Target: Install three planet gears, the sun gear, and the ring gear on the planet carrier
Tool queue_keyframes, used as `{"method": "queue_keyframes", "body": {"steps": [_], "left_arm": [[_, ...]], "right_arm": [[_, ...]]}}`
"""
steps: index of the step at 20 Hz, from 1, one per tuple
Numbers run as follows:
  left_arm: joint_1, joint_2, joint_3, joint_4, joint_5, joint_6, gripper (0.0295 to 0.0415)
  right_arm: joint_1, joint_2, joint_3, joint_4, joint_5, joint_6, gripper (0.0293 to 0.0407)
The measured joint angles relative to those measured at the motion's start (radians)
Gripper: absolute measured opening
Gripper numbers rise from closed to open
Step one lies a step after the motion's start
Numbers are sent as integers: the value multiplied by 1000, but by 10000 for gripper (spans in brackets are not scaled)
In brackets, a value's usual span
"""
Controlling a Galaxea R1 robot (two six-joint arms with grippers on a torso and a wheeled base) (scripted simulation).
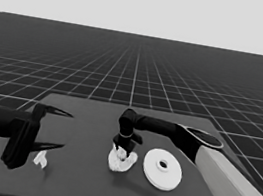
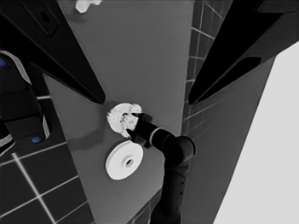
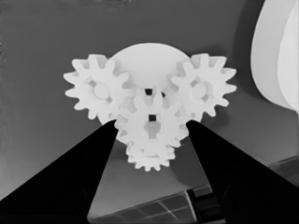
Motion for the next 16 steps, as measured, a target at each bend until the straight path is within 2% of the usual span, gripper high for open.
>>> {"method": "queue_keyframes", "body": {"steps": [16], "left_arm": [[0, 0, 0, 0, 0, 0, 385]], "right_arm": [[-1, -1, -1, 0, 0, 168, 309]]}}
